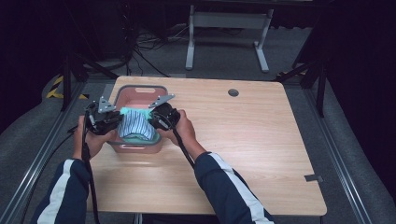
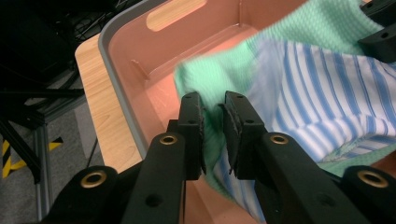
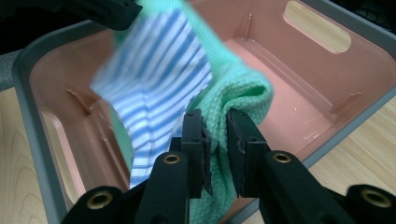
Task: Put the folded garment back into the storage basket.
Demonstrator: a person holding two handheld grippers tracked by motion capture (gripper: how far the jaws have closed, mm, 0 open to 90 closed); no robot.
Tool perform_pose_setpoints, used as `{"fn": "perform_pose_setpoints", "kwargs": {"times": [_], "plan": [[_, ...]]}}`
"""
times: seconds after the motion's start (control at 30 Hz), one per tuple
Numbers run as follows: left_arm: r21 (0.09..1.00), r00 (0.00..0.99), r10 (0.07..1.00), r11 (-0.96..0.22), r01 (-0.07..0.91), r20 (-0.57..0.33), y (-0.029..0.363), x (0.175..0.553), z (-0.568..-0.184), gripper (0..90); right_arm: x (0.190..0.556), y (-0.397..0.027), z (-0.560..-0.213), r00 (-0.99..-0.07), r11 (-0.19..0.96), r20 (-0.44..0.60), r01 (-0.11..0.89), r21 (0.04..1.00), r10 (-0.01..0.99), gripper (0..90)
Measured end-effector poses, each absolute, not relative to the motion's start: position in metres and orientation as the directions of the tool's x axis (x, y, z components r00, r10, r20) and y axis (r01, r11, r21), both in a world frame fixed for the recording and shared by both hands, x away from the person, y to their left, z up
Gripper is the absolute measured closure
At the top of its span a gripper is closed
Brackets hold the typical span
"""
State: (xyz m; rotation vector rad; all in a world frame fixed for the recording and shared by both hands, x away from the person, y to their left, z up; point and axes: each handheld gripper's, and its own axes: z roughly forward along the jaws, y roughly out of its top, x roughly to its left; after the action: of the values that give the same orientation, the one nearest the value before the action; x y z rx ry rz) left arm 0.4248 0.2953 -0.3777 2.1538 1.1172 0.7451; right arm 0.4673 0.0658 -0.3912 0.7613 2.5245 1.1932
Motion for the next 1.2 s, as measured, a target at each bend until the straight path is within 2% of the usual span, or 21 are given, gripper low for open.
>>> {"fn": "perform_pose_setpoints", "kwargs": {"times": [0.07,0.4,0.5,0.7,0.87,0.97,1.1,1.2], "plan": [[0.713,0.487,0.847,-0.476,0.515,0.214,0.295,0.424,-0.377,73.8,0.467,0.064,-0.39,-0.832,0.525,-0.003,0.346,0.778,0.554,77.7],[0.732,0.513,0.832,-0.483,0.48,0.212,0.288,0.417,-0.37,72.9,0.466,0.06,-0.387,-0.835,0.532,-0.008,0.344,0.774,0.551,74.7],[0.746,0.521,0.828,-0.477,0.465,0.205,0.285,0.411,-0.367,72.0,0.461,0.055,-0.386,-0.838,0.536,-0.019,0.332,0.776,0.546,71.1],[0.772,0.503,0.838,-0.46,0.439,0.213,0.28,0.402,-0.362,59.7,0.453,0.043,-0.38,-0.841,0.538,-0.033,0.314,0.782,0.54,67.0],[0.795,0.503,0.84,-0.442,0.417,0.203,0.274,0.392,-0.358,53.1,0.448,0.033,-0.376,-0.842,0.553,-0.061,0.295,0.78,0.536,63.5],[0.801,0.531,0.824,-0.448,0.397,0.198,0.266,0.386,-0.356,51.4,0.444,0.027,-0.373,-0.837,0.566,-0.091,0.28,0.776,0.539,58.5],[0.803,0.548,0.812,-0.458,0.381,0.203,0.253,0.376,-0.354,40.7,0.437,0.016,-0.371,-0.836,0.603,-0.132,0.264,0.753,0.532,49.3],[0.814,0.57,0.799,-0.454,0.363,0.191,0.246,0.371,-0.355,36.8,0.432,0.007,-0.37,-0.833,0.618,-0.152,0.259,0.742,0.531,44.3]]}}
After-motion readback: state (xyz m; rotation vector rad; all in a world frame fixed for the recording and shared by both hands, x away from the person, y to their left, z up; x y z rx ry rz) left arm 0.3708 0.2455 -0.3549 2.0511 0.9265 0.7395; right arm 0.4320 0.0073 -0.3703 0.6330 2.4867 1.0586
